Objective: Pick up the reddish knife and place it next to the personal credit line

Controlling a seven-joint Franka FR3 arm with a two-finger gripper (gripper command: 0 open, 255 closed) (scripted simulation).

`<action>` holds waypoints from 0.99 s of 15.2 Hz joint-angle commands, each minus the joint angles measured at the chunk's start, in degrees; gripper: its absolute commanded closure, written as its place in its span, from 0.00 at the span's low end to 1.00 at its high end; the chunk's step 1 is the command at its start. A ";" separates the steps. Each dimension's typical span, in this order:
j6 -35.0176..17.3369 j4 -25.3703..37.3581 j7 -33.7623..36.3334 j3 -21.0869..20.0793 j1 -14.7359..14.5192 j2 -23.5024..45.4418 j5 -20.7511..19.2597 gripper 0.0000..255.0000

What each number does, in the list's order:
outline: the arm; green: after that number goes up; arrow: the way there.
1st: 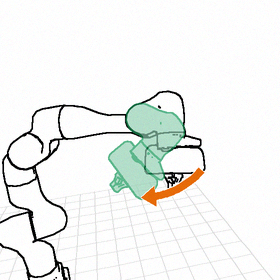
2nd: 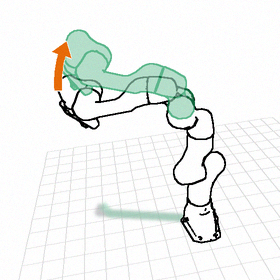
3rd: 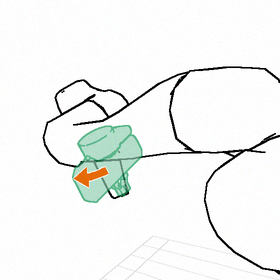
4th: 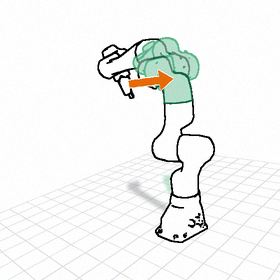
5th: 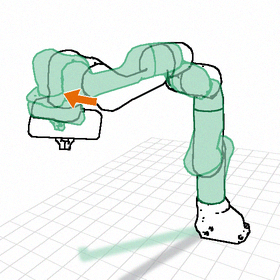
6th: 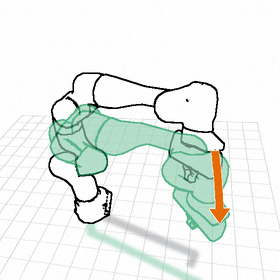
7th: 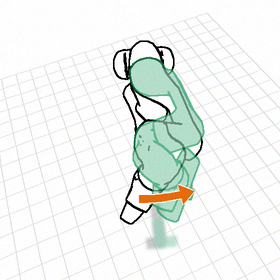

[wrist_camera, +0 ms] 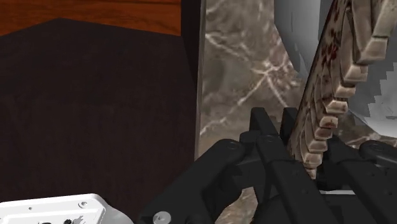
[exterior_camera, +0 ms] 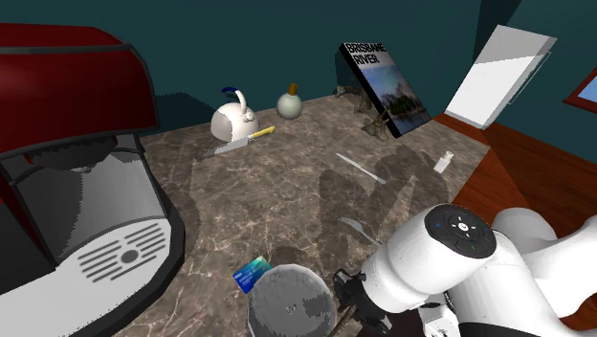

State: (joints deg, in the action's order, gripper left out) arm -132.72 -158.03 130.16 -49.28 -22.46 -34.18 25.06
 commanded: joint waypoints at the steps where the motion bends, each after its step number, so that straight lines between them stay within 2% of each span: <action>1: -0.79 -0.35 0.29 -0.76 0.30 0.96 0.02 1.00; 8: -0.82 -0.36 0.37 -0.66 0.21 1.02 -0.09 1.00; 9: -0.80 -0.37 0.37 -0.65 0.17 0.98 -0.06 0.00; 14: -0.82 -0.36 0.37 -0.66 0.21 1.02 -0.08 0.00; 15: 1.93 0.48 0.14 0.69 -0.60 -0.87 -0.14 0.00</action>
State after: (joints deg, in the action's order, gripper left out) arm -132.47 -157.99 130.47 -49.42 -22.53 -33.89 24.91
